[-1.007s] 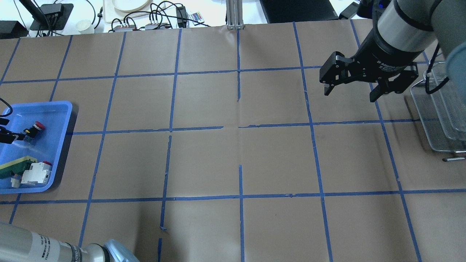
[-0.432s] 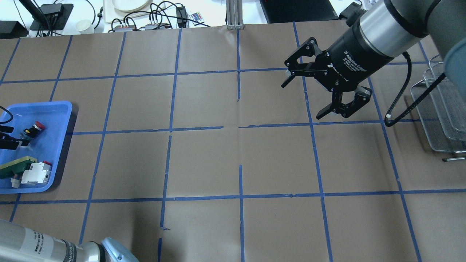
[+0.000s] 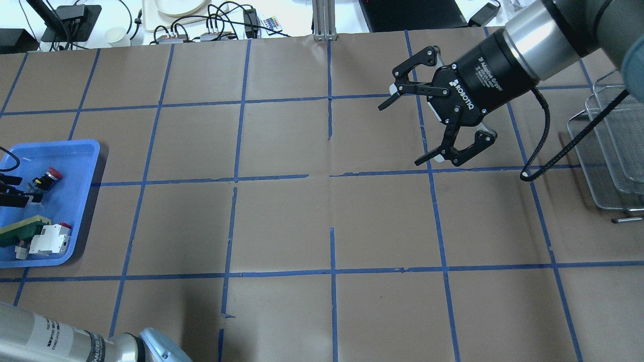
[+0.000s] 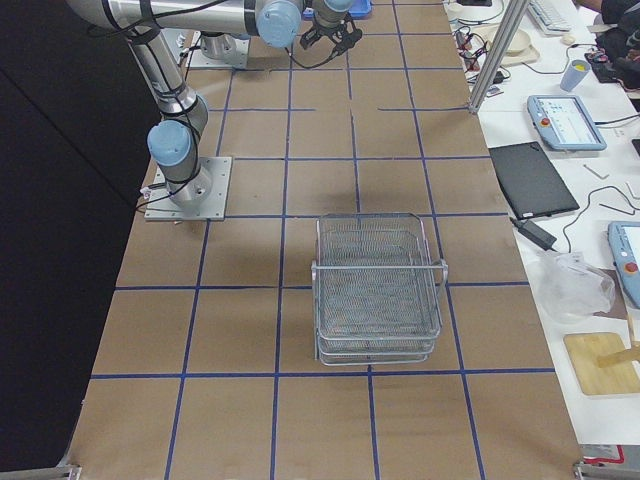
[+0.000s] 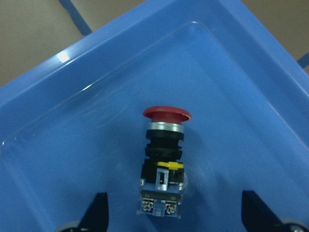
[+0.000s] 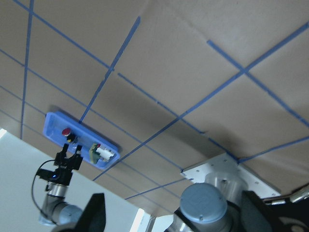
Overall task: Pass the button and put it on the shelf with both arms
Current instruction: 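Grasp and lift the red button with left gripper while right gripper swings inward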
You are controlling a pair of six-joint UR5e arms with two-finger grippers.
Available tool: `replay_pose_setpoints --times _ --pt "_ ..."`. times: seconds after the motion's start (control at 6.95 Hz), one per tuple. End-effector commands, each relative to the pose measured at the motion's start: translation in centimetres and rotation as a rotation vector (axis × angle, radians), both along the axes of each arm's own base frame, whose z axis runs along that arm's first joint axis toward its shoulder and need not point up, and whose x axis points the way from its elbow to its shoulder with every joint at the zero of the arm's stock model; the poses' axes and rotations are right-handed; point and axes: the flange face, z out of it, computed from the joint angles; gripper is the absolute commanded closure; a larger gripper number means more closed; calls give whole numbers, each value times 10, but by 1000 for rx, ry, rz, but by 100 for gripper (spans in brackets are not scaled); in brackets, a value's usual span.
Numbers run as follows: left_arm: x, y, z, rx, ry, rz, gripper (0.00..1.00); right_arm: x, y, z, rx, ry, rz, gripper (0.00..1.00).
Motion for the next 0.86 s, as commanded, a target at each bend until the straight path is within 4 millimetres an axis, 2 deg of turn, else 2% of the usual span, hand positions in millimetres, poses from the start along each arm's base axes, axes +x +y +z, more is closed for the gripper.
replay_pose_setpoints --times 0.0,0.14,0.29,0.43,0.72 --pt "-4 4 -11 4 4 2 7 -7 4 -30 124 -194 -101 0" --pt "-5 3 -12 -2 -2 -5 13 0 6 -52 156 -337 -163 0" --pt "-3 3 -12 -10 -15 -16 22 3 6 -58 161 -403 -193 0" --pt "-2 2 -13 -32 -41 -66 34 4 8 -59 181 -396 -197 0" --pt "-2 -2 -14 -70 -37 -87 62 5 11 -60 282 -398 -245 0"
